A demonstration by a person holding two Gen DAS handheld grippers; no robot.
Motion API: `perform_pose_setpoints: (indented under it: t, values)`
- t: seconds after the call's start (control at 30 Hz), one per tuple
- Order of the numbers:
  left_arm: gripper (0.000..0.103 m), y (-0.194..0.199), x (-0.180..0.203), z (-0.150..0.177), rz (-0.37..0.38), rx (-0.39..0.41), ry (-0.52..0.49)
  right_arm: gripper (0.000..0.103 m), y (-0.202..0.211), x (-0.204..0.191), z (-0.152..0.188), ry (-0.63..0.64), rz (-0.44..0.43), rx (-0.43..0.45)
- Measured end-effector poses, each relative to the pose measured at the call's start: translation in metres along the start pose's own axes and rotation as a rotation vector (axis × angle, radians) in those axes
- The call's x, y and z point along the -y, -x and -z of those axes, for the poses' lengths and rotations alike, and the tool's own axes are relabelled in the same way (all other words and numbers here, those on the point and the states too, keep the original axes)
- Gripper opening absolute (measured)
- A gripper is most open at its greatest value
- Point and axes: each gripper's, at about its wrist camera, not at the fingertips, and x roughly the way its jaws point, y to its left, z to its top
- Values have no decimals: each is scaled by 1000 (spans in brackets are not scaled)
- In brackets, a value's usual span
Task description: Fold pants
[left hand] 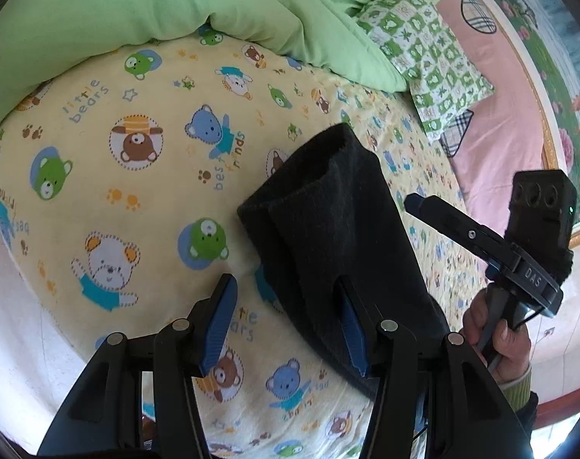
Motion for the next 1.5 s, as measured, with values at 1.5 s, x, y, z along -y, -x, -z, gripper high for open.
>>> perform_pose_setpoints:
  t: [1.5]
  values:
    - [20,50,114,17,85,84,-272,26,67,-10,1,29,-134,113]
